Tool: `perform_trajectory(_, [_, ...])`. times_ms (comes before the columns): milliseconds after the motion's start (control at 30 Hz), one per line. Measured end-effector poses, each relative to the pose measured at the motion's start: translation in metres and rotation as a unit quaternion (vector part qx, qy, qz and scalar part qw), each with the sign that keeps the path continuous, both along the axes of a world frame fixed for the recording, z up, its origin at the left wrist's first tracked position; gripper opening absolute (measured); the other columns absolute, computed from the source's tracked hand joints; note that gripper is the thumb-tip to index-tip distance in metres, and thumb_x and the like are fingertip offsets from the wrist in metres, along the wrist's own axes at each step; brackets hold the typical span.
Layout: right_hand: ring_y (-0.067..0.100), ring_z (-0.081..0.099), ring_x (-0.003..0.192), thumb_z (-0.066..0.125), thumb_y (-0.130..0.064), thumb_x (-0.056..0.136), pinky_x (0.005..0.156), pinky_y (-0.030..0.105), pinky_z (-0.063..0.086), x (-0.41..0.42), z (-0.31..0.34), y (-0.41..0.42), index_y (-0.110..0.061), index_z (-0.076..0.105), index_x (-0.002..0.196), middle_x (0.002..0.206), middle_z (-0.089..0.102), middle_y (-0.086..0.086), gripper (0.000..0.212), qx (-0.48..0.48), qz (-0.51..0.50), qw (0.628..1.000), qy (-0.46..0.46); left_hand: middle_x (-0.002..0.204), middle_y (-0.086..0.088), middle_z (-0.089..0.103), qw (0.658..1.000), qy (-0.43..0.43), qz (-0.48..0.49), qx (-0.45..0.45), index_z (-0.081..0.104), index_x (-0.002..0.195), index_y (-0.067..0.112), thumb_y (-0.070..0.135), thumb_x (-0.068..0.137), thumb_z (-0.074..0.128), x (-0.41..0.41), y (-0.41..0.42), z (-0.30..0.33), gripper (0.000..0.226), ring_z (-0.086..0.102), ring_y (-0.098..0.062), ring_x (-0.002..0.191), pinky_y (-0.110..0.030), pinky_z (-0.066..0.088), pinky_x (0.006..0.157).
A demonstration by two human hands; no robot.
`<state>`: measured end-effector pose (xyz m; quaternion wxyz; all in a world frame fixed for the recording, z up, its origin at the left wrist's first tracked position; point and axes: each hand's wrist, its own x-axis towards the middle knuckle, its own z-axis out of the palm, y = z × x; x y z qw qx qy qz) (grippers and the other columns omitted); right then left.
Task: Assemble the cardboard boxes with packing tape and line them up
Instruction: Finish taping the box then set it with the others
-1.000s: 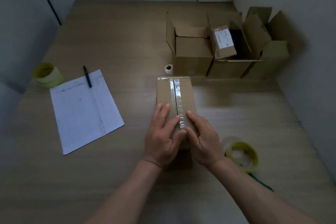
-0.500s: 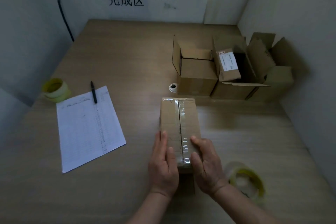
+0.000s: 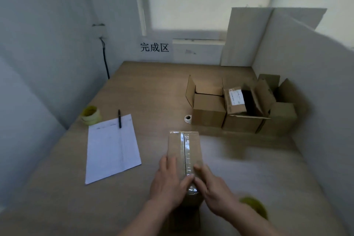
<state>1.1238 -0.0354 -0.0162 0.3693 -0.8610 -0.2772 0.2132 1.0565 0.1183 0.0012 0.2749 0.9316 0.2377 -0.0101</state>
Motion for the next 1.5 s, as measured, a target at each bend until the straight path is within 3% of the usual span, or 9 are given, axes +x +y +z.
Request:
perform_trajectory(267, [0.018, 0.049, 0.119, 0.041, -0.070, 0.087, 0.090, 0.031, 0.041, 0.020, -0.003, 0.005, -0.034, 0.042, 0.111, 0.125, 0.049, -0.007, 0.044, -0.056, -0.006, 0.992, -0.115, 0.140, 0.001, 0.032, 1.000, -0.008, 0.017, 0.001, 0.013, 0.151, 0.036, 0.067, 0.091, 0.036, -0.004, 0.000, -0.025, 0.071, 0.046, -0.024, 0.124, -0.036, 0.044, 0.094])
perform_trajectory(467, [0.025, 0.007, 0.152, 0.031, -0.070, 0.087, 0.116, 0.045, 0.020, 0.065, 0.015, 0.075, -0.033, 0.024, 0.151, 0.165, 0.007, 0.004, 0.074, -0.104, -0.020, 0.970, -0.219, 0.144, 0.003, 0.026, 1.000, -0.021, 0.020, 0.004, 0.012, 0.148, 0.040, 0.063, 0.090, 0.035, -0.004, 0.001, -0.031, 0.067, 0.043, -0.020, 0.127, -0.032, 0.041, 0.096])
perform_trajectory(633, [0.028, 0.042, 0.117, 0.032, -0.067, 0.093, 0.092, 0.043, 0.042, 0.097, 0.010, 0.114, -0.037, 0.044, 0.125, 0.122, 0.048, 0.001, 0.045, -0.221, 0.039, 0.945, -0.238, 0.147, -0.003, 0.027, 0.999, -0.008, 0.036, 0.008, 0.014, 0.151, 0.040, 0.074, 0.076, 0.019, -0.002, 0.001, -0.032, 0.082, 0.048, -0.023, 0.126, -0.036, 0.046, 0.094])
perform_trajectory(867, [0.033, 0.061, 0.095, 0.038, -0.049, 0.100, 0.073, 0.038, 0.046, 0.142, -0.002, 0.121, -0.014, 0.062, 0.082, 0.090, 0.068, 0.007, 0.046, -0.114, -0.133, 0.978, -0.111, 0.146, 0.005, 0.019, 0.998, -0.006, 0.045, -0.051, 0.012, 0.148, 0.046, 0.073, 0.071, 0.012, -0.004, 0.001, -0.028, 0.082, 0.038, -0.019, 0.130, -0.035, 0.040, 0.099])
perform_trajectory(1033, [0.010, 0.033, 0.142, 0.043, -0.055, 0.096, 0.113, 0.027, 0.026, 0.091, 0.004, 0.066, -0.024, 0.039, 0.149, 0.149, 0.042, -0.007, 0.062, 0.115, -0.199, 0.972, 0.043, 0.141, 0.006, 0.024, 0.996, -0.027, 0.039, -0.072, 0.017, 0.145, 0.045, 0.064, 0.087, 0.032, -0.006, 0.000, -0.025, 0.063, 0.039, -0.019, 0.126, -0.035, 0.040, 0.097])
perform_trajectory(1133, [-0.002, 0.012, 0.147, 0.027, -0.072, 0.082, 0.118, 0.021, 0.011, 0.018, -0.005, 0.025, -0.034, 0.026, 0.152, 0.153, 0.021, -0.021, 0.080, 0.089, -0.103, 0.991, 0.007, 0.139, 0.003, 0.031, 0.996, -0.041, 0.040, -0.063, 0.024, 0.147, 0.041, 0.054, 0.094, 0.044, -0.007, -0.001, -0.026, 0.058, 0.044, -0.020, 0.124, -0.035, 0.041, 0.096])
perform_trajectory(1300, [0.013, 0.044, 0.136, 0.035, -0.052, 0.092, 0.112, 0.037, 0.038, -0.024, -0.040, 0.021, -0.041, 0.041, 0.138, 0.143, 0.047, -0.013, 0.047, 0.138, -0.145, 0.979, -0.048, 0.144, 0.000, 0.034, 0.994, -0.051, 0.056, -0.082, 0.018, 0.151, 0.035, 0.051, 0.095, 0.047, -0.004, 0.001, -0.020, 0.065, 0.042, -0.021, 0.130, -0.035, 0.038, 0.101])
perform_trajectory(1400, [0.000, 0.031, 0.139, 0.036, -0.052, 0.099, 0.113, 0.020, 0.026, -0.016, -0.031, 0.019, -0.042, 0.022, 0.148, 0.153, 0.028, -0.020, 0.053, 0.135, -0.142, 0.979, 0.049, 0.160, -0.003, 0.022, 0.979, -0.022, 0.107, -0.174, 0.000, 0.156, 0.024, 0.050, 0.097, 0.046, -0.002, 0.000, -0.009, 0.078, 0.029, -0.023, 0.144, -0.033, 0.027, 0.111])
perform_trajectory(1500, [0.001, 0.030, 0.141, 0.031, -0.056, 0.099, 0.117, 0.022, 0.021, -0.003, -0.030, 0.014, -0.031, 0.027, 0.154, 0.158, 0.028, -0.012, 0.061, 0.126, -0.147, 0.968, 0.161, 0.152, -0.005, 0.039, 0.955, -0.005, 0.159, -0.249, 0.024, 0.150, 0.016, 0.044, 0.101, 0.041, 0.005, -0.004, 0.009, 0.059, 0.040, -0.026, 0.137, -0.030, 0.032, 0.106])
